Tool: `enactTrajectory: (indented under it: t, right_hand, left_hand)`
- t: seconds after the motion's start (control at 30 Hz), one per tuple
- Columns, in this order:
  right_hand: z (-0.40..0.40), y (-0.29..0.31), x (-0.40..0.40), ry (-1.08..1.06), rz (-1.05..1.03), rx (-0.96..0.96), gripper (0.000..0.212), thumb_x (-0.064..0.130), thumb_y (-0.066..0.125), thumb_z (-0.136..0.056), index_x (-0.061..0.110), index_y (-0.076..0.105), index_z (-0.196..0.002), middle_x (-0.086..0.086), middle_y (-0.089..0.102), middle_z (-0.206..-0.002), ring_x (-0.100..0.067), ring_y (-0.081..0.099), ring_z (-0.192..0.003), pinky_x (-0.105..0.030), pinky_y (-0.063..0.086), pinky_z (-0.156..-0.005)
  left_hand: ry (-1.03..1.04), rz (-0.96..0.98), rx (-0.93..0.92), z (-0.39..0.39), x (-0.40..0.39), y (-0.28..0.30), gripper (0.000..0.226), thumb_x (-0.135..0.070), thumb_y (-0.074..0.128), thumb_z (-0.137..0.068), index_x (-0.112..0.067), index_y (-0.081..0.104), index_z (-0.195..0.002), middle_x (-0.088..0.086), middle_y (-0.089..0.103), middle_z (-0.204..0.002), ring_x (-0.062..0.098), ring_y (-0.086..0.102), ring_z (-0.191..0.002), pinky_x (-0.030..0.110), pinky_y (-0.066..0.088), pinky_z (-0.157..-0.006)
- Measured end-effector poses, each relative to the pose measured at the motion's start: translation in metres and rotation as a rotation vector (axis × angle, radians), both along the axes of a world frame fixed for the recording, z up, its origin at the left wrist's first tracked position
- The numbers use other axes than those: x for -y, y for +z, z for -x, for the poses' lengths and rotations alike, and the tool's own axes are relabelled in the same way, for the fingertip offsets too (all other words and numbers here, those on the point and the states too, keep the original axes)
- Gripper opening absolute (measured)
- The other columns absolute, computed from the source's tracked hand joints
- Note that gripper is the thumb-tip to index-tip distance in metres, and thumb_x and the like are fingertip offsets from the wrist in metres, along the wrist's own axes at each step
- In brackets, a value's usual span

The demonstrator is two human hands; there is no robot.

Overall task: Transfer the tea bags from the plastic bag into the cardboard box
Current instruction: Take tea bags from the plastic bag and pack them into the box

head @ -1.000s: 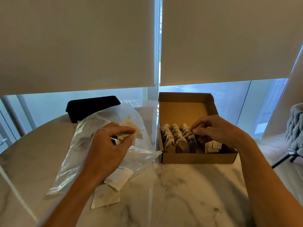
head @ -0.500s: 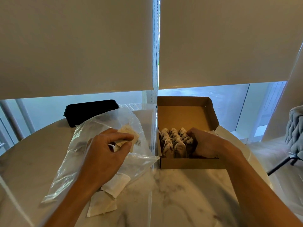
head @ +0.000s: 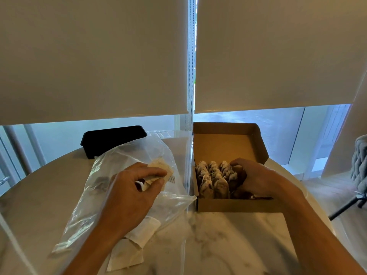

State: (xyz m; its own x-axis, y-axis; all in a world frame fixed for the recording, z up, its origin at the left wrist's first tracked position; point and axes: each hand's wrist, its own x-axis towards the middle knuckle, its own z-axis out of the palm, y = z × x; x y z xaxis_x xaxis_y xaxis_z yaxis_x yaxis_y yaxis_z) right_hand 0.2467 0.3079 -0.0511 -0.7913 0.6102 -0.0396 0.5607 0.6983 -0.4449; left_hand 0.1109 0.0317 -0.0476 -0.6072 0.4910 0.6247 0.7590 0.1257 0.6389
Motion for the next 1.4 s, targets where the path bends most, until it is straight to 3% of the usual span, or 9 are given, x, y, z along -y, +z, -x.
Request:
enactTrajectory:
  t: [0.27,0.43,0.53,0.77,0.97,1.1,1.23,1.33,1.4]
  right_hand:
    - [0.008,0.040,0.061,0.078,0.126,-0.671,0.021,0.034,0.071,-0.080,0.036,0.062,-0.099,0.013,0.064,-0.093,-0.007,0.063,-0.083,-0.018,0.054,-0.067]
    - [0.029,0.028,0.117,0.368,0.340,-0.555,0.039,0.056,0.059,-0.075,0.046,0.057,-0.113,0.021,0.064,-0.103,0.001,0.063,-0.090,-0.013,0.053,-0.068]
    - [0.034,0.020,0.124,0.370,0.307,-0.599,0.024,0.047,0.061,-0.081,0.034,0.068,-0.100,0.018,0.068,-0.089,-0.005,0.064,-0.084,-0.020,0.054,-0.075]
    - [0.025,0.031,0.116,0.234,0.600,-0.750,0.011,0.028,0.064,-0.083,0.025,0.073,-0.090,0.012,0.073,-0.086,-0.001,0.066,-0.082,-0.007,0.049,-0.060]
    - [0.024,0.034,0.119,0.160,0.694,-0.768,0.030,0.038,0.065,-0.069,0.022,0.073,-0.093,0.011,0.073,-0.082,0.001,0.065,-0.072,-0.015,0.048,-0.061]
    - [0.027,0.031,0.128,0.224,0.743,-0.740,0.032,0.038,0.066,-0.067,0.018,0.074,-0.090,0.000,0.072,-0.080,-0.008,0.063,-0.066,-0.023,0.051,-0.063]
    - [0.029,0.027,0.136,0.254,0.746,-0.727,0.026,0.037,0.067,-0.067,0.021,0.074,-0.086,-0.004,0.072,-0.081,-0.013,0.065,-0.069,-0.024,0.054,-0.062]
    - [0.031,0.026,0.139,0.287,0.771,-0.725,0.027,0.032,0.067,-0.070,0.014,0.074,-0.089,-0.004,0.072,-0.079,-0.010,0.064,-0.065,-0.019,0.053,-0.059]
    - [0.032,0.025,0.140,0.296,0.776,-0.721,0.021,0.026,0.067,-0.076,0.012,0.074,-0.090,-0.004,0.071,-0.076,-0.009,0.062,-0.062,-0.019,0.052,-0.057]
  left_hand:
    - [-0.099,-0.093,0.218,0.000,-0.001,0.003,0.056,-0.046,0.069,-0.063,-0.050,0.052,-0.116,-0.008,0.068,-0.076,0.013,0.066,-0.074,0.027,0.057,-0.067]
    - [-0.180,-0.078,0.271,-0.006,-0.003,0.007,0.054,-0.033,0.076,-0.065,-0.036,0.058,-0.116,-0.005,0.071,-0.076,0.014,0.069,-0.071,0.026,0.059,-0.067]
    - [-0.204,-0.055,0.277,-0.007,-0.002,0.007,0.057,-0.039,0.074,-0.060,-0.035,0.059,-0.115,-0.007,0.071,-0.075,0.013,0.070,-0.071,0.023,0.058,-0.066]
    - [-0.117,-0.097,0.284,0.001,0.001,0.006,0.039,-0.021,0.073,-0.076,-0.042,0.060,-0.106,-0.019,0.070,-0.085,0.004,0.067,-0.084,0.012,0.053,-0.064]
    - [-0.055,-0.153,0.319,0.007,0.005,0.007,0.027,-0.019,0.059,-0.090,-0.036,0.063,-0.111,-0.010,0.060,-0.114,0.017,0.065,-0.095,0.032,0.059,-0.073]
    - [-0.092,-0.111,0.412,0.003,0.004,0.009,0.040,-0.003,0.049,-0.094,-0.033,0.075,-0.086,-0.010,0.065,-0.076,0.006,0.062,-0.061,0.019,0.054,-0.059]
    - [-0.138,-0.030,0.478,-0.005,0.003,0.012,0.045,-0.002,0.045,-0.089,-0.031,0.076,-0.077,0.003,0.066,-0.066,0.011,0.056,-0.058,0.018,0.048,-0.053]
    - [-0.197,-0.036,0.525,-0.009,0.002,0.015,0.027,-0.013,0.051,-0.086,-0.007,0.069,-0.067,0.008,0.044,-0.054,0.016,0.038,-0.052,0.019,0.032,-0.043]
    - [-0.222,-0.016,0.507,-0.010,0.003,0.015,0.036,-0.025,0.061,-0.087,-0.004,0.061,-0.057,0.003,0.039,-0.050,0.014,0.035,-0.050,0.018,0.028,-0.044]
